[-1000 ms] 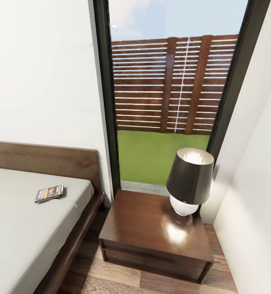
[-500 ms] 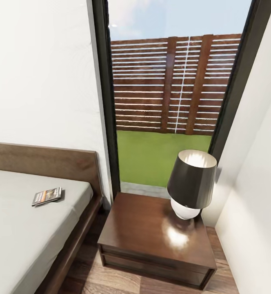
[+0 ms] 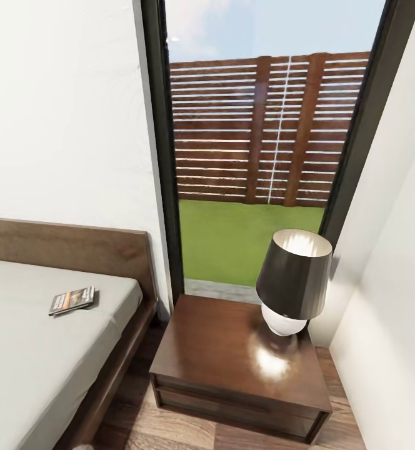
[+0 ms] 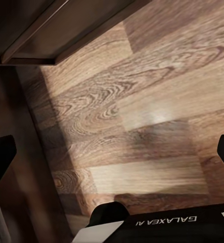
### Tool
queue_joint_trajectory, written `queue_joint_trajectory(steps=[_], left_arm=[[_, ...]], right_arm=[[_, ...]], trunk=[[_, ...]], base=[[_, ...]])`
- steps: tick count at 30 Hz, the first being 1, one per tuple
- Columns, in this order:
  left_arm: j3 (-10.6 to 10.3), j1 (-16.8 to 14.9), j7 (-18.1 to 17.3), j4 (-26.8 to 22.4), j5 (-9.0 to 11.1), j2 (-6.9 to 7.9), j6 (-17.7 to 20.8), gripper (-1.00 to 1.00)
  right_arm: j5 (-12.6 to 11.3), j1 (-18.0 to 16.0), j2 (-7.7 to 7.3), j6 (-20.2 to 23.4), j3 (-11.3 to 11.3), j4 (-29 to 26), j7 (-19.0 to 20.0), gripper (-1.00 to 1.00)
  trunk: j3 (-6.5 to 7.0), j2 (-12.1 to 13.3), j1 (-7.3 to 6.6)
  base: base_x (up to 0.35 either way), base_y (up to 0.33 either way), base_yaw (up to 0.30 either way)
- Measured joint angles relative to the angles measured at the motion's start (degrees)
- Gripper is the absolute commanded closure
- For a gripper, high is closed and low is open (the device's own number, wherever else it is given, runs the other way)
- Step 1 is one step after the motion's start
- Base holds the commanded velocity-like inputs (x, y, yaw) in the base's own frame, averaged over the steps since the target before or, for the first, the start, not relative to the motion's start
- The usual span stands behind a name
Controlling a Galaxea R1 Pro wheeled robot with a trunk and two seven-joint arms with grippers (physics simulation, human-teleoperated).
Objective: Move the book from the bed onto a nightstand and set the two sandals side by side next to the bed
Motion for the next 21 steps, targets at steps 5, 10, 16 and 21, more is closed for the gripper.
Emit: queue_joint_trajectory(steps=[5, 10, 16, 21], left_arm=[[0.0, -4.4, -0.1, -0.1, 0.0, -0.43, 3.1, -1.0], [0.0, -10.2, -0.5, -1.0, 0.1, -0.65, 8.9, -1.0], [-0.1, -16.8, -0.8, -2.3, 0.1, -0.76, 14.8, -1.0], [-0.1, -21.2, -0.9, -2.5, 0.1, -0.79, 18.4, -1.0]], right_arm=[[0.1, 0.0, 1.23, 0.2, 0.2, -0.9, 0.0, -1.0], [0.4, -0.1, 2.13, 0.4, 0.4, -2.9, -0.1, -1.0], [0.5, -0.1, 2.53, 2.6, 0.5, -6.3, -0.3, -1.0], [0.6, -0.1, 3.28, 5.5, 0.6, -8.8, -0.2, -1.0]], trunk=[[0.0, 0.0, 0.0], [0.0, 0.0, 0.0], [0.0, 0.0, 0.0], [0.0, 0.0, 0.0]], base=[[0.0, 0.0, 0.0], [0.0, 0.0, 0.0], [0.0, 0.0, 0.0], [0.0, 0.0, 0.0]])
